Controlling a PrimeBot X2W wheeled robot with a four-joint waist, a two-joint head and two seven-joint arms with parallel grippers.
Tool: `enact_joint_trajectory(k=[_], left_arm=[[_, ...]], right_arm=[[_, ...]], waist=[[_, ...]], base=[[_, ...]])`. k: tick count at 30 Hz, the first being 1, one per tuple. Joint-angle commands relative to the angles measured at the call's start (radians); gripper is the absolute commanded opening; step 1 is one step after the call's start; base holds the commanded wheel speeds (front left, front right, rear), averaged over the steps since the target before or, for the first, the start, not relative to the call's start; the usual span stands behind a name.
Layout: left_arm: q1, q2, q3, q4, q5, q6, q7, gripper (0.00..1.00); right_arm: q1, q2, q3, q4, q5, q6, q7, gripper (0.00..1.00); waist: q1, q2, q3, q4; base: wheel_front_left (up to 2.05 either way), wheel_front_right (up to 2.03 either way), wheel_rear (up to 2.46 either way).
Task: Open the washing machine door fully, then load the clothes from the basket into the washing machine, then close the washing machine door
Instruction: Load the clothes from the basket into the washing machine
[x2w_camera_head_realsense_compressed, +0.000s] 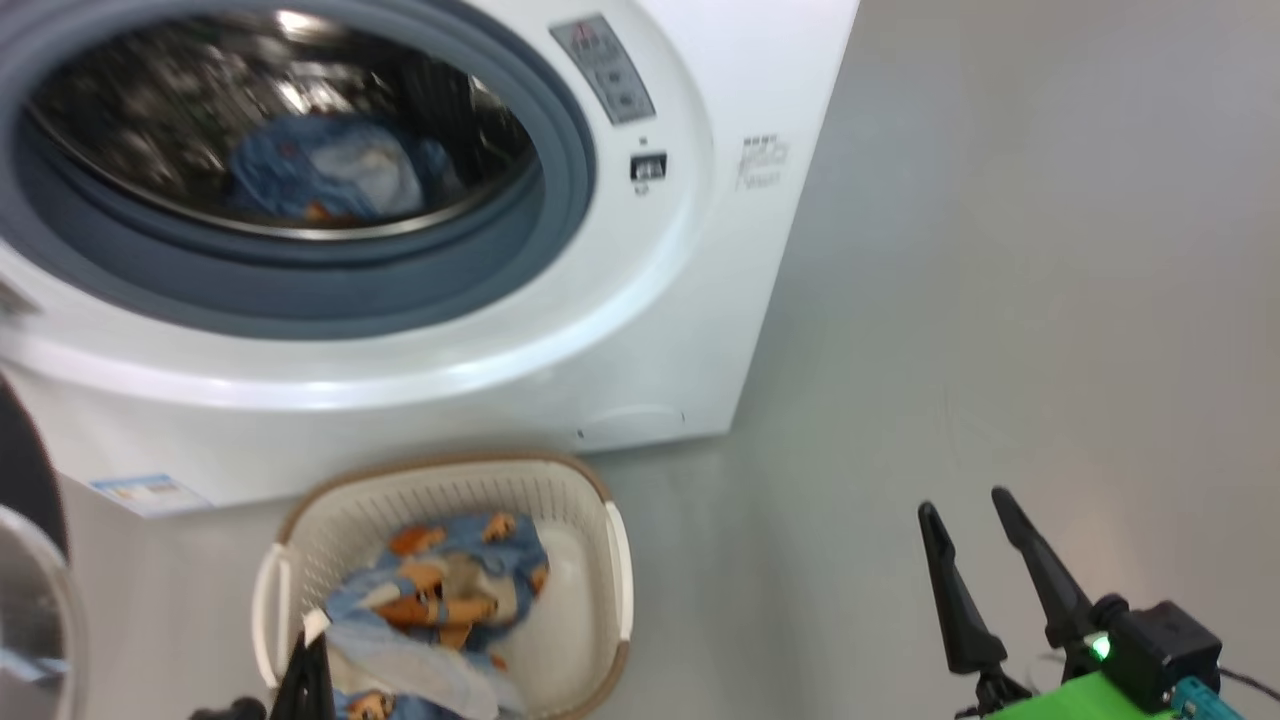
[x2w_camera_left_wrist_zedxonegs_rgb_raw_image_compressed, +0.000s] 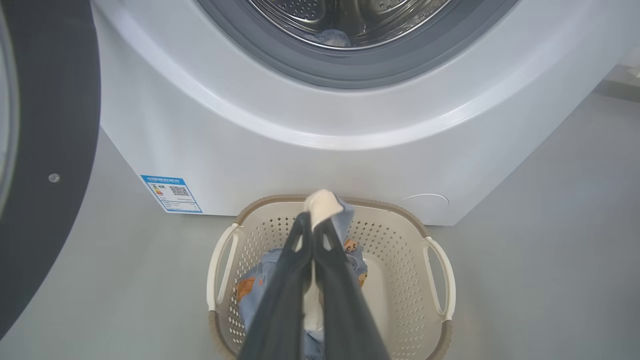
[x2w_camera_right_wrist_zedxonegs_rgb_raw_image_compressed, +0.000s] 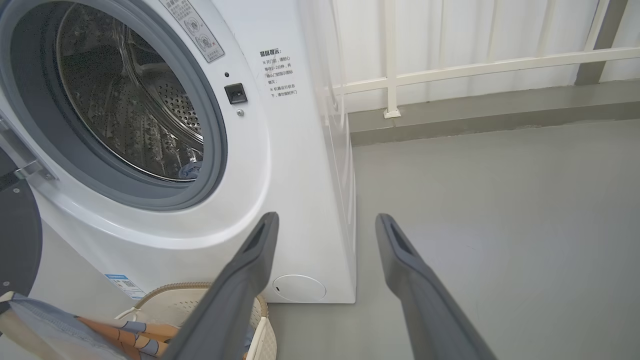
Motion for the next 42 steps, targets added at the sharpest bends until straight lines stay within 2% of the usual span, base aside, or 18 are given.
enact_joint_trajectory(k=[1, 5, 13, 26, 42], left_arm=[[0.018, 0.005, 0.025, -0.044, -0.007, 0.014, -0.006, 0.00], [0.080, 0.005, 0.007, -0.106, -0.020, 0.042, -0.006, 0.00], [0.150, 0.005, -0.021, -0.196, -0.014, 0.072, -0.006, 0.00], [0.191, 0.005, -0.026, -0.265, 0.008, 0.081, -0.006, 0.00], [0.203, 0.005, -0.039, -0.288, -0.007, 0.089, -0.006, 0.00]], right_arm=[[0.012, -0.005, 0.027, -0.018, -0.001, 0.002, -0.005, 1.00], [0.050, -0.014, 0.025, -0.014, -0.003, 0.002, -0.005, 1.00], [0.100, -0.027, 0.020, -0.008, -0.006, 0.002, -0.005, 1.00], [0.163, -0.037, 0.012, 0.026, -0.022, 0.002, -0.005, 1.00], [0.169, -0.038, 0.000, 0.029, -0.022, 0.002, -0.005, 1.00]], waist=[[0.0000, -0.0001, -0.150, 0.047], [0.0000, -0.0001, -0.205, 0.053], [0.0000, -0.0001, -0.266, 0.065], [0.0000, -0.0001, -0.336, 0.058], [0.0000, -0.0001, -0.329, 0.049]], base=[[0.00, 0.00, 0.00], [0.00, 0.00, 0.00], [0.00, 0.00, 0.00], [0.00, 0.00, 0.00], [0.00, 0.00, 0.00]])
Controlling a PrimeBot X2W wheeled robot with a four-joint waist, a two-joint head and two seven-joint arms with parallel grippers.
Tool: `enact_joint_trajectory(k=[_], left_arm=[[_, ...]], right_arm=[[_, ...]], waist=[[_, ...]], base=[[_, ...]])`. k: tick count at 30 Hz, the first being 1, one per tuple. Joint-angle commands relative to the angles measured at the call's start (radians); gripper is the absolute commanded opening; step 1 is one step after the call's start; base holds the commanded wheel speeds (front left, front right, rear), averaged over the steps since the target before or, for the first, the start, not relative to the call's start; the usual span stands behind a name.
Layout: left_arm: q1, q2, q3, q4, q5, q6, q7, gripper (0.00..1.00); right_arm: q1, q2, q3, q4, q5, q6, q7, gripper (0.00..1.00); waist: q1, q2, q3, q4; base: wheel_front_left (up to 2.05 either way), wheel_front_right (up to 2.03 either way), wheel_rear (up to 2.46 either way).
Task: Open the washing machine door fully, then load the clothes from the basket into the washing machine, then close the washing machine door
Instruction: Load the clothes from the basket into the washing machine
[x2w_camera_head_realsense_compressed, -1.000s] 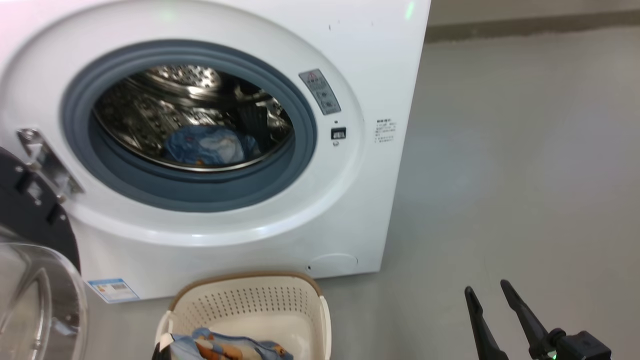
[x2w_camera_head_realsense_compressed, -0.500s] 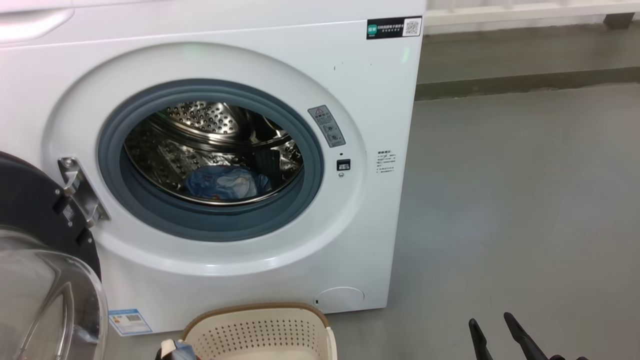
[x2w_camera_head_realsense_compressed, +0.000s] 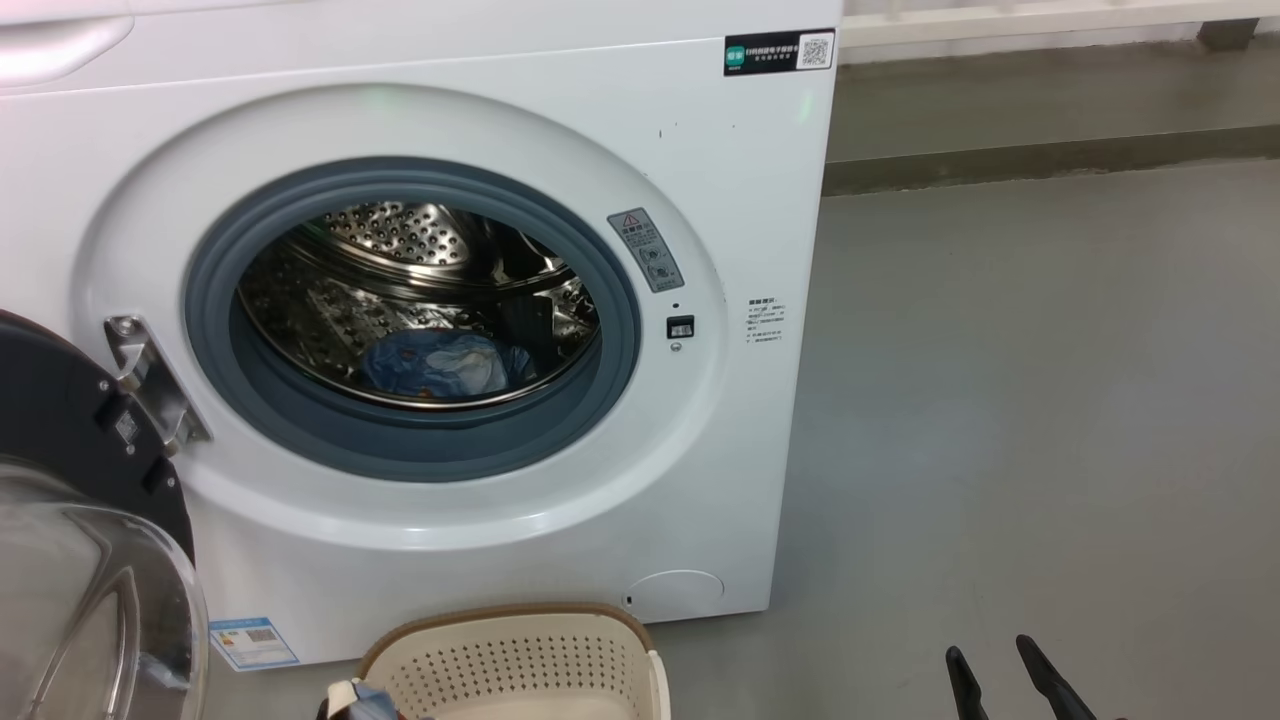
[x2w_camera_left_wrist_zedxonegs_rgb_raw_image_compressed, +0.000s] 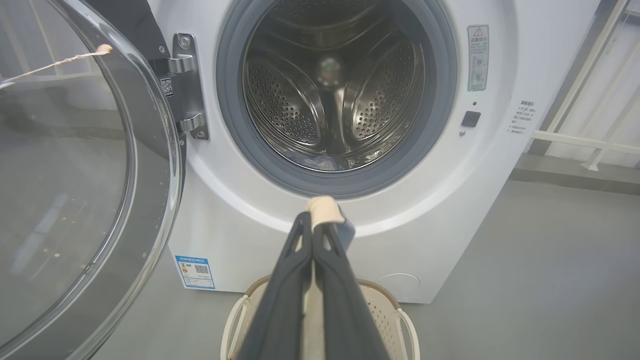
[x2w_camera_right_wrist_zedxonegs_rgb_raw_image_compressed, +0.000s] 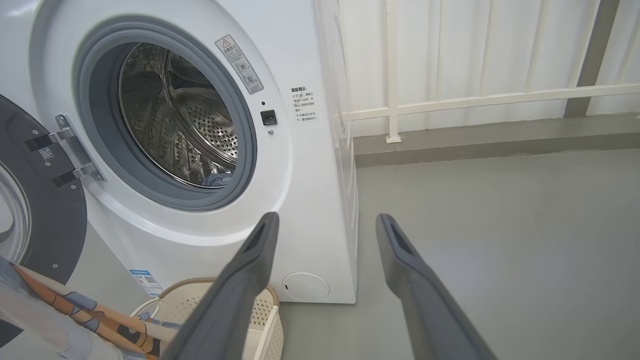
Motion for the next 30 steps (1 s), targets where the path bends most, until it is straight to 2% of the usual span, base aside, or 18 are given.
enact_joint_trajectory(k=[1, 17, 25, 30], left_arm=[[-0.028, 0.002, 0.029, -0.025, -0.006, 0.006, -0.006, 0.00], [-0.040, 0.002, 0.034, -0.021, -0.015, 0.009, -0.006, 0.00], [-0.086, 0.002, 0.036, -0.007, -0.039, 0.017, -0.006, 0.00], [-0.138, 0.002, 0.053, 0.005, -0.023, -0.004, -0.006, 0.00]], right_arm=[[-0.026, -0.014, 0.020, -0.027, -0.012, 0.002, -0.005, 1.00], [-0.037, -0.004, 0.028, -0.026, -0.012, 0.002, -0.005, 1.00], [-0.054, 0.004, 0.032, -0.028, -0.010, 0.002, -0.005, 1.00], [-0.069, 0.009, 0.028, -0.033, -0.010, 0.002, -0.005, 1.00]], waist=[[0.0000, 0.0000, 0.002, 0.001], [0.0000, 0.0000, 0.023, -0.016], [0.0000, 0.0000, 0.043, -0.069], [0.0000, 0.0000, 0.068, -0.122]], base=[[0.00, 0.00, 0.00], [0.00, 0.00, 0.00], [0.00, 0.00, 0.00], [0.00, 0.00, 0.00]])
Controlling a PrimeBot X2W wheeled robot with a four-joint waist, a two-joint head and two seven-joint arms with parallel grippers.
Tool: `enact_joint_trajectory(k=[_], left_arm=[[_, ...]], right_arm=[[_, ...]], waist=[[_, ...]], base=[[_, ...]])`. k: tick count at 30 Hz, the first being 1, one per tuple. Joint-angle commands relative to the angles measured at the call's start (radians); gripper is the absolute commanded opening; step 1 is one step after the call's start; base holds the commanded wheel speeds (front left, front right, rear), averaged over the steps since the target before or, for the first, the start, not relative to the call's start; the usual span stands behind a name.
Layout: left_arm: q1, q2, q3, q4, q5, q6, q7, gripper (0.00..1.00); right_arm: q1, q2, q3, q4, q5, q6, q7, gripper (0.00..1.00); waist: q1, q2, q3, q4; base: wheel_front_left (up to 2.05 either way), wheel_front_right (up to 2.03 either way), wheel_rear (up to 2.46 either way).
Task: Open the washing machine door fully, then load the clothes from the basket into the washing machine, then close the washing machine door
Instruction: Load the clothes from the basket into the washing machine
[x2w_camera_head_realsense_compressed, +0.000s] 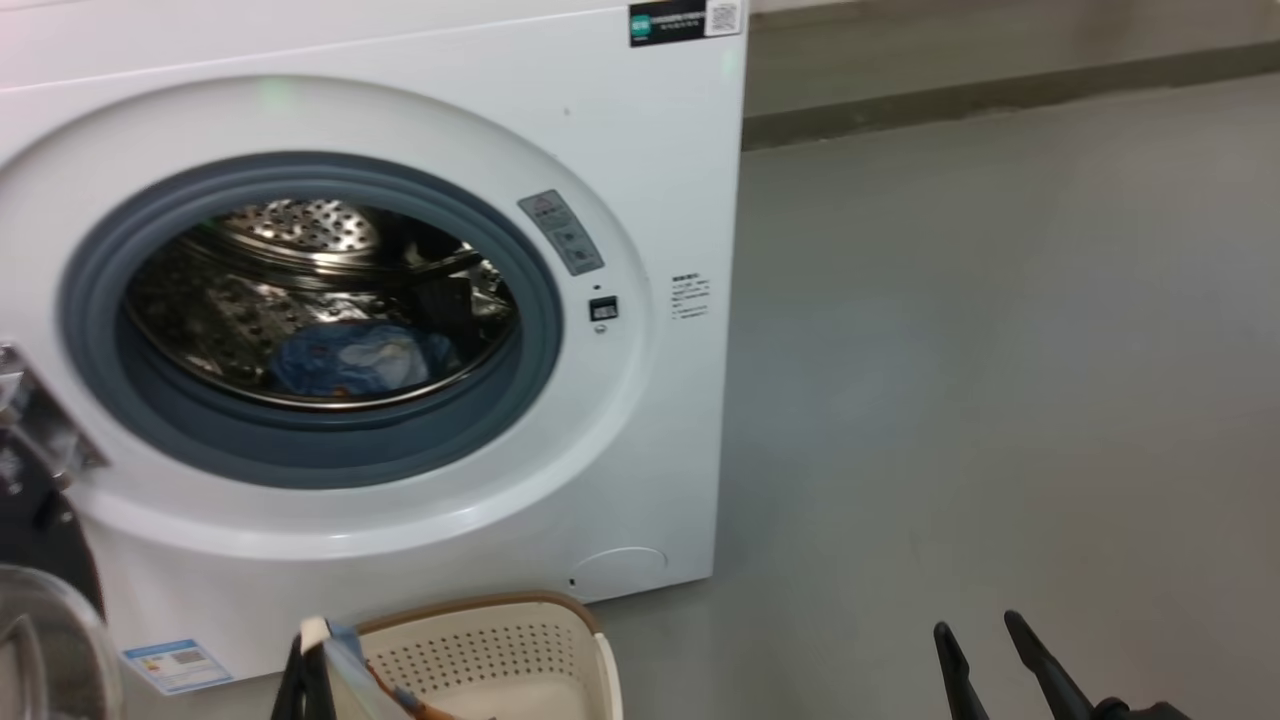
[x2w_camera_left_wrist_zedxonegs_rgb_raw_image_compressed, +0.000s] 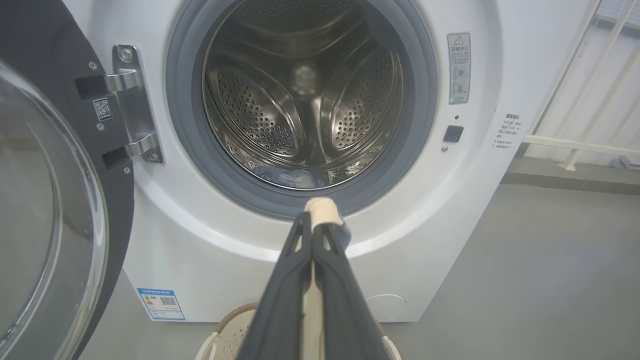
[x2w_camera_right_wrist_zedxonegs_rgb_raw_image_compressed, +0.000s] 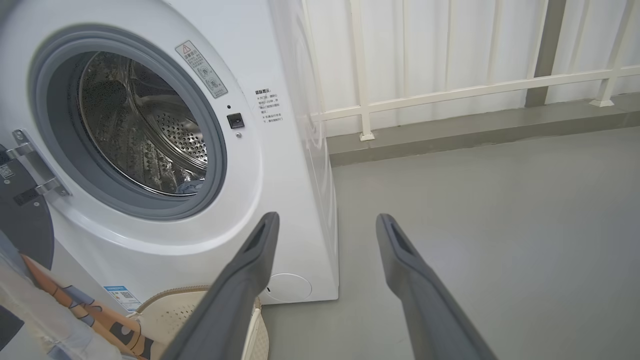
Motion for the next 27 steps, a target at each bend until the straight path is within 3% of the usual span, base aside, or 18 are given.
enact_joint_trajectory(k=[1, 13, 27], left_arm=[[-0.069, 0.003, 0.036, -0.018, 0.019, -0.007, -0.006, 0.00], [-0.454, 0.079, 0.116, 0.141, 0.075, -0.044, -0.006, 0.00], [-0.856, 0.257, 0.163, 0.464, 0.153, -0.073, -0.006, 0.00]], right_arm=[[-0.054, -0.005, 0.019, -0.031, -0.009, 0.002, -0.005, 1.00], [-0.150, 0.002, 0.061, -0.043, 0.054, 0.002, -0.005, 1.00], [-0.251, 0.003, 0.124, -0.044, 0.104, 0.002, -0.005, 1.00]], waist=[[0.0000, -0.0001, 0.028, -0.039], [0.0000, -0.0001, 0.228, -0.183], [0.0000, -0.0001, 0.443, -0.278]], base=[[0.00, 0.00, 0.00], [0.00, 0.00, 0.00], [0.00, 0.00, 0.00]])
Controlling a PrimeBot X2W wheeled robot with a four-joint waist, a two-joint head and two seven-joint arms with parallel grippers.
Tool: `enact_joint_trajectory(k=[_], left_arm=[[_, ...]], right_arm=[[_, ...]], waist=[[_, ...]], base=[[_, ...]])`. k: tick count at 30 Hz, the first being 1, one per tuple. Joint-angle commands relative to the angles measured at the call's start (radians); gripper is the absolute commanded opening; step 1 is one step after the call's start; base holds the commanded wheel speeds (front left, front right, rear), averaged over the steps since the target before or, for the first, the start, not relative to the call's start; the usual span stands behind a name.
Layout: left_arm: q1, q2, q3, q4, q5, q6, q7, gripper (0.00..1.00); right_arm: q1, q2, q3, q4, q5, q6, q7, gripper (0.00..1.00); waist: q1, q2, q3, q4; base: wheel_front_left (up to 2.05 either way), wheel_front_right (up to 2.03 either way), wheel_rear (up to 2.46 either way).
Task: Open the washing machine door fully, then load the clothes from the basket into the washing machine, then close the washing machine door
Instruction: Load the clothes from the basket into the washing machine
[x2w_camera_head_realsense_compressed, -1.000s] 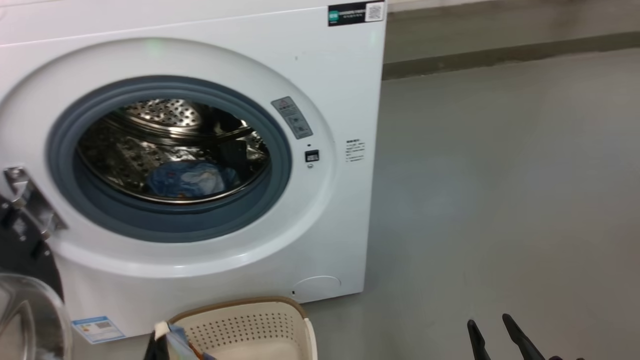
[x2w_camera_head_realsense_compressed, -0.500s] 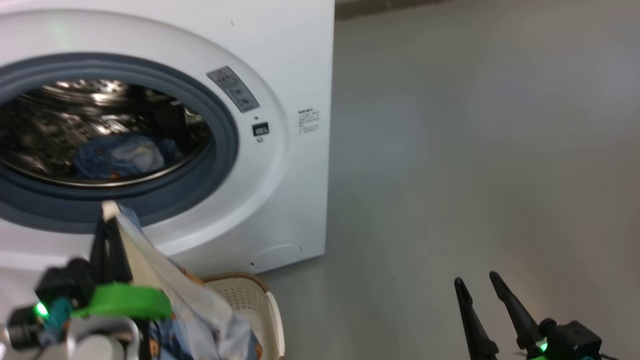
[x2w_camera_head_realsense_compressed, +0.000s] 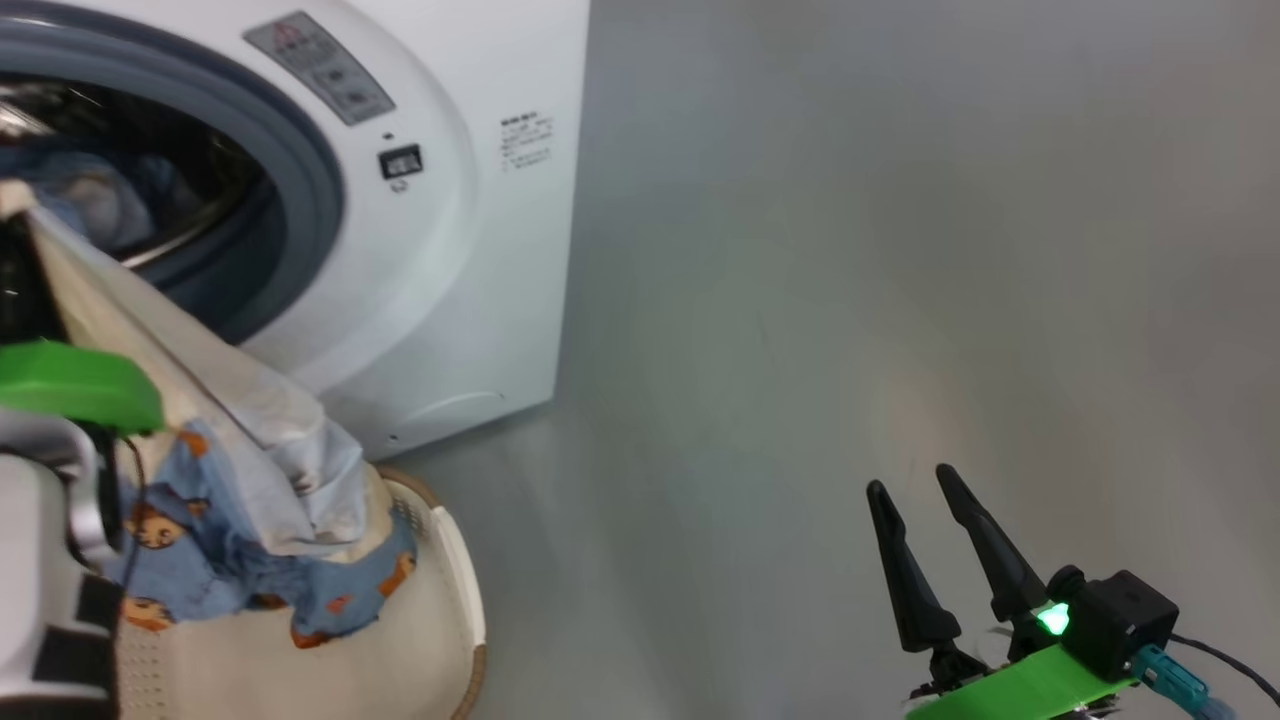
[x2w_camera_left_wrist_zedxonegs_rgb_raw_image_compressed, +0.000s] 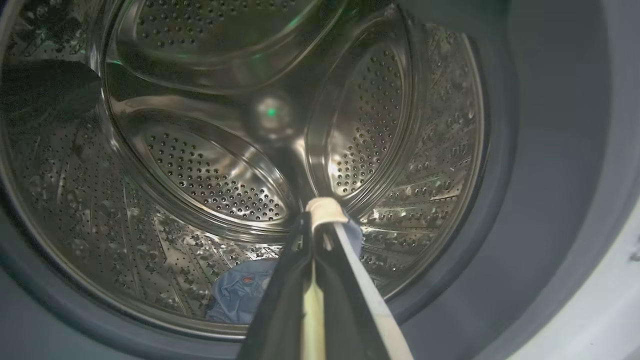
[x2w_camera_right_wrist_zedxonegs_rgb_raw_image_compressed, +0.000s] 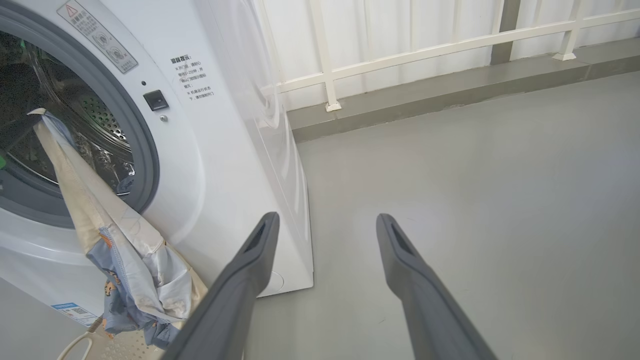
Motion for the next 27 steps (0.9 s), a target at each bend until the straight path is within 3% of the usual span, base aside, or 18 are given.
enact_joint_trajectory(k=[1, 10, 27], left_arm=[[-0.053, 0.054, 0.033, 0.003, 0.015, -0.004, -0.006, 0.00], [-0.241, 0.156, 0.071, 0.225, 0.019, 0.002, -0.006, 0.00], [-0.628, 0.300, 0.019, 0.420, 0.083, 0.002, 0.022, 0.00]], right_arm=[[-0.026, -0.006, 0.033, -0.024, 0.015, 0.002, -0.005, 1.00], [-0.052, -0.006, 0.099, -0.011, 0.042, 0.002, -0.005, 1.00], [-0.053, -0.005, 0.157, -0.027, 0.042, 0.002, -0.005, 1.00]], waist=[[0.0000, 0.0000, 0.087, -0.064], [0.0000, 0.0000, 0.158, -0.108], [0.0000, 0.0000, 0.324, -0.140]], base=[[0.00, 0.00, 0.00], [0.00, 0.00, 0.00], [0.00, 0.00, 0.00]])
